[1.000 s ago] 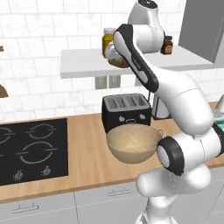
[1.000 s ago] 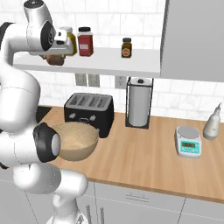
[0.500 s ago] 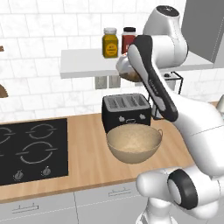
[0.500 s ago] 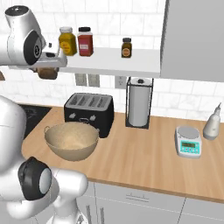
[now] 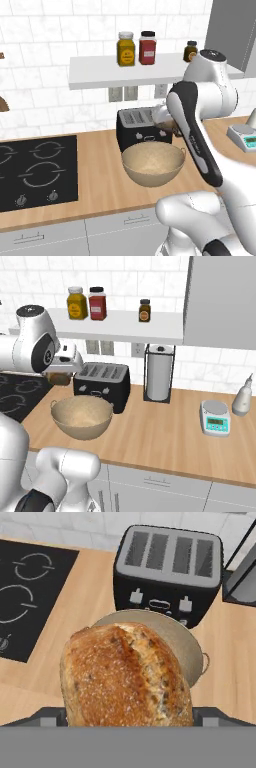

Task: Open the cabinet, pick up the bread from the cabinet and place it in the basket. Then move the basket to the dining counter.

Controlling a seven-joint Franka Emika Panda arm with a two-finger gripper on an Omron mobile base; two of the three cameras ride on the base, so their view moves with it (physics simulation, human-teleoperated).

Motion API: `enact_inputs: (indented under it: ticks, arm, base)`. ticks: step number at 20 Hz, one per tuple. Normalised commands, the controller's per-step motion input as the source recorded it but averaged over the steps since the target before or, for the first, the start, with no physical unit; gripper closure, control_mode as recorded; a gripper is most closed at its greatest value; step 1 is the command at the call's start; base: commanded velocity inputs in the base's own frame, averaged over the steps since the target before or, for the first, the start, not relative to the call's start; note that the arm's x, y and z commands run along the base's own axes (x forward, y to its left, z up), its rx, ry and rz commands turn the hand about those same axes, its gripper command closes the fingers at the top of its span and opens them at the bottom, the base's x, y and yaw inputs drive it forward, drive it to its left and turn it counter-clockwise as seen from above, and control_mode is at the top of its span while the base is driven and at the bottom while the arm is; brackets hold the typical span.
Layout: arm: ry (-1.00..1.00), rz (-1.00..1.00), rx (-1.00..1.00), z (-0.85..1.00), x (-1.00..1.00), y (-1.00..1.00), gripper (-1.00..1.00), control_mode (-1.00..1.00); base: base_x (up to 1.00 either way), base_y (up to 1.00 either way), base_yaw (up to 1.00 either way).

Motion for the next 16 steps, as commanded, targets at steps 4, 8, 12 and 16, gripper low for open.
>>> enact_inputs:
  ticks: [4,8,12,16]
  arm:
    - [0.10,0.00,0.00,-0.80,0.01,-0.22,1.00,-1.00]
    - [0.10,0.00,-0.05,-0.77,0.03,-0.02,1.00,-1.00]
    - [0.14,0.00,-0.07,-0.71,0.06,0.00,1.00,-1.00]
    - [0.08,0.00,-0.04,-0.48,0.20,0.03,1.00,-1.00]
  base:
    - [0.00,0.00,0.00]
    - [0.00,0.00,0.00]
    - [0.00,0.00,0.00]
    - [0.00,0.00,0.00]
